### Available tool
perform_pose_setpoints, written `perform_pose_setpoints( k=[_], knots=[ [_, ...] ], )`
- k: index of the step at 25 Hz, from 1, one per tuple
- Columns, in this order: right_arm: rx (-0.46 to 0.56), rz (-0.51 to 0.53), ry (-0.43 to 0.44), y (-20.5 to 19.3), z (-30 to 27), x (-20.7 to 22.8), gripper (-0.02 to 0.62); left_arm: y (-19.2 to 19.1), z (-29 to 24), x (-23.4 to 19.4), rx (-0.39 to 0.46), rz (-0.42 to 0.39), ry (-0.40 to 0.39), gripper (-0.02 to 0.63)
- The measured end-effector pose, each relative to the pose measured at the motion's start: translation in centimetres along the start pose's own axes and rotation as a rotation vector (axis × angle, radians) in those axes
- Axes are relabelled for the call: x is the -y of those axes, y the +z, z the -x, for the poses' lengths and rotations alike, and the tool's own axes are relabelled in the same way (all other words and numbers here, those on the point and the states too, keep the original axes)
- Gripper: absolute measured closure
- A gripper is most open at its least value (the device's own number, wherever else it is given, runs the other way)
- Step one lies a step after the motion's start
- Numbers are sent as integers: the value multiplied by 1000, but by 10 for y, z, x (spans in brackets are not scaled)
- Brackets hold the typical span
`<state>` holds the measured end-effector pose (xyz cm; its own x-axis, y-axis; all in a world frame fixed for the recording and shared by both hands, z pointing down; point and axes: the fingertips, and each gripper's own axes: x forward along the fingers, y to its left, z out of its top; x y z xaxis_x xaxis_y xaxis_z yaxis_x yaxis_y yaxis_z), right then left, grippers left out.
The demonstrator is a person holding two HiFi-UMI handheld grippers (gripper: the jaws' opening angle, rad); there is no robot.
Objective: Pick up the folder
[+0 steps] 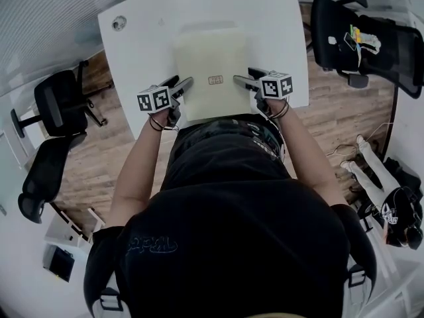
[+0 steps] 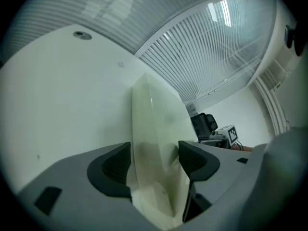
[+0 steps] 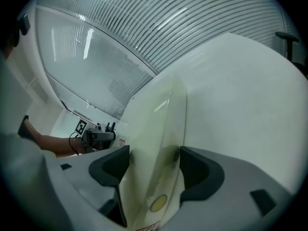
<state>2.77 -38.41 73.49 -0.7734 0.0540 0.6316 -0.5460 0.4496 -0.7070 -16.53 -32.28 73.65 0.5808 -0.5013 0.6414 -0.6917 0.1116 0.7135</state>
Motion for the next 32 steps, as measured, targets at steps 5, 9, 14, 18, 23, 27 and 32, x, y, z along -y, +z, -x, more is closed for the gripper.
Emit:
perform_pose_setpoints(
  k=[5, 9, 14, 18, 23, 27, 32],
  knots=[
    [-23, -29, 47, -2, -5, 4, 265, -1, -6, 1, -27, 27, -75, 295],
    [-33, -32, 75, -2, -6, 3, 262, -2, -7, 4, -36, 57, -115, 295],
    [-40, -39, 69, -1, -7, 7, 261, 1, -6, 2, -12, 81, -121, 295],
    [-40, -40, 81, -1, -7, 7, 262, 1, -6, 2, -4, 81, -115, 296],
    [-55, -49, 46, 0, -6, 5, 261, 2, -5, 5, 2, 66, -100, 298],
    [-27, -49, 42, 4, -2, 0, 261, 7, 1, 12, 14, 35, -106, 298],
    [23, -19, 40, 11, 9, -15, 261, 18, 14, 27, 47, -34, -117, 298]
  ],
)
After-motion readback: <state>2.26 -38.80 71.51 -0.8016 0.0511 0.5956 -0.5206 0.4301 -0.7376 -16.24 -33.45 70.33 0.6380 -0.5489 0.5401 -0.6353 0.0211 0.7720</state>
